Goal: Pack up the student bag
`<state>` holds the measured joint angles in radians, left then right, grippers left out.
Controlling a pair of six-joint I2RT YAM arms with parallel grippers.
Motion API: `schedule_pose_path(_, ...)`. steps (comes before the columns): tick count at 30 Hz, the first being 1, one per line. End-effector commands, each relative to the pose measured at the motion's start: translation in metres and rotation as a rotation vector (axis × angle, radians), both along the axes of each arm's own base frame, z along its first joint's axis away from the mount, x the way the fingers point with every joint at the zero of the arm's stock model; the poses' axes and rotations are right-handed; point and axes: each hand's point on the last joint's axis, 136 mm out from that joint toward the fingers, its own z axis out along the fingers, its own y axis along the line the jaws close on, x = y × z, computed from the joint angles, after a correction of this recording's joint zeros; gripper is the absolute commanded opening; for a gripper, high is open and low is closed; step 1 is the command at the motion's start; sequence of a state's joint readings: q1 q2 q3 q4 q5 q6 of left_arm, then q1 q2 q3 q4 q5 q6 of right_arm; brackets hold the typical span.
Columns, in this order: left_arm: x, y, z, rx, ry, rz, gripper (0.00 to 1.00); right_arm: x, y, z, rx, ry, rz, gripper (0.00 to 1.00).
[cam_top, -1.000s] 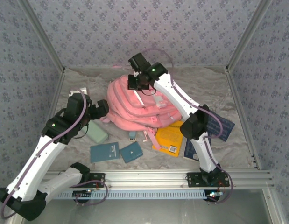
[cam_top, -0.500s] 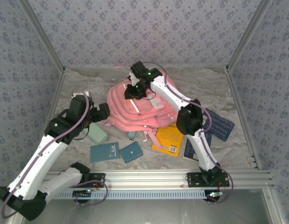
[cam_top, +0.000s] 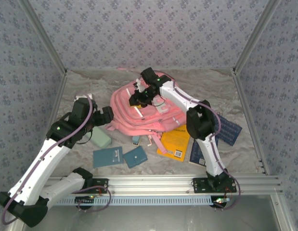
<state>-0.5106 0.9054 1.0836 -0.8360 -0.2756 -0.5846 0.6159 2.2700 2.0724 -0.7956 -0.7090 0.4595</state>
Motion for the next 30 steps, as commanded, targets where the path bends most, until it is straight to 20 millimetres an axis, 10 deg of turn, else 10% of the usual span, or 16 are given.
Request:
schedule_pose_path(1,0.000,0.000,-0.002,-0.001,0.005,-0.008,0.97,-0.018,0.003,0.019,0.028,-0.007,0.065,0.25)
schedule_pose_path(11,-0.003,-0.001,-0.002,-0.010,0.010,-0.011,0.97,-0.024,-0.012,-0.019,-0.173,-0.007,0.102,0.27)
schedule_pose_path(19,-0.003,-0.006,-0.001,-0.016,0.017,-0.039,0.98,-0.038,-0.001,-0.017,-0.157,0.006,0.154,0.02)
schedule_pose_path(30,-0.010,-0.053,-0.018,-0.083,0.115,-0.258,0.84,0.034,-0.015,0.082,0.067,-0.029,-0.308,0.00)
